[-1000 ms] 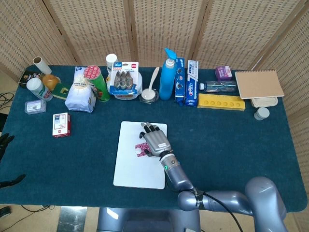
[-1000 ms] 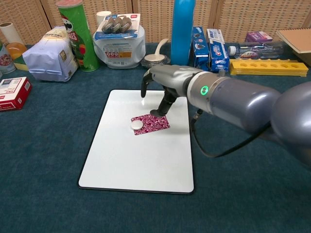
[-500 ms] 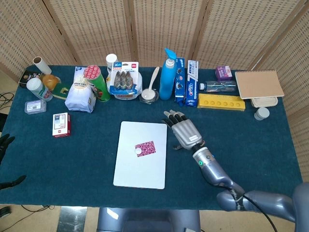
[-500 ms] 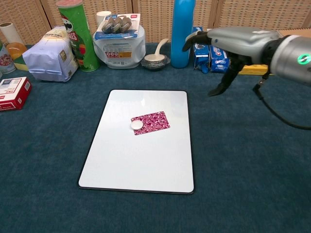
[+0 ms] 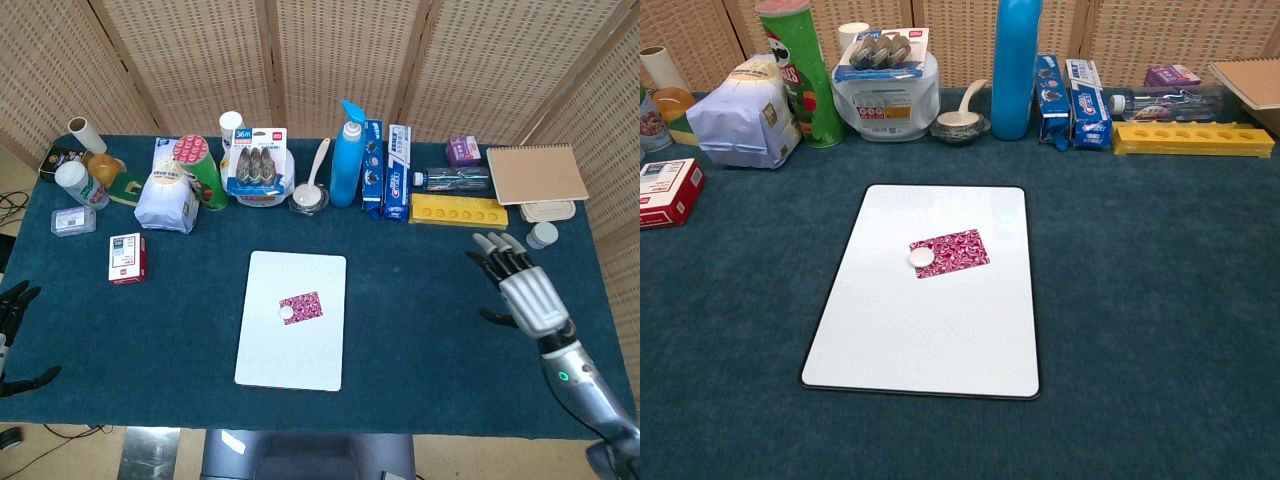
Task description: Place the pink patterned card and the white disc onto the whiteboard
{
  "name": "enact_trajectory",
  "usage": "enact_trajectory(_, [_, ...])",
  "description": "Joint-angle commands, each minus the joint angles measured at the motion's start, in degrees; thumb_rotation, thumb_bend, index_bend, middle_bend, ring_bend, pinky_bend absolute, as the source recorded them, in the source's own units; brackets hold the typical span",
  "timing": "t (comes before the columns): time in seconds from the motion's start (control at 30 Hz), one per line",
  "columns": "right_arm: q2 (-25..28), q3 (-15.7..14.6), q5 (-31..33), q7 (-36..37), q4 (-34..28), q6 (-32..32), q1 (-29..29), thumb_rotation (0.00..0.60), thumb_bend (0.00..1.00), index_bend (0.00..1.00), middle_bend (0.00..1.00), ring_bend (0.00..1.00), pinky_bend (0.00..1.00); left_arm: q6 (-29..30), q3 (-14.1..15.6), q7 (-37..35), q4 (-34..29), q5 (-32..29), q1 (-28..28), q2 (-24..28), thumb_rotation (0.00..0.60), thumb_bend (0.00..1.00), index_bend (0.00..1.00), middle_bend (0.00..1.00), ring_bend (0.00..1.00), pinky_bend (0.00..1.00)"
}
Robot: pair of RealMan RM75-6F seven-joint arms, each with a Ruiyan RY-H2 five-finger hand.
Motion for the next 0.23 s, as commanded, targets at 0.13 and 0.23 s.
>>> enact_trajectory(0.13, [2.71,0.41,3.46,-3.55,-2.56,0.25,-4.02,0.6,0.01,0.12,0.02,0.0,0.02,0.27,0.11,0.6,-0.22,0.46,0.11,-0.22,0.6,0.12,0.0,0.0,0.0,0.11])
enact_trajectory(0.23, [3.13,0.83,3.73,-4.43,-3.94,0.21,-4.71,0.6,0.01,0.12,0.02,0.0,0.02,0.37,0.16,0.8,-0.27,0.57,0.18,-0.28,0.6,0.12,0.0,0.0,0.0,0.11])
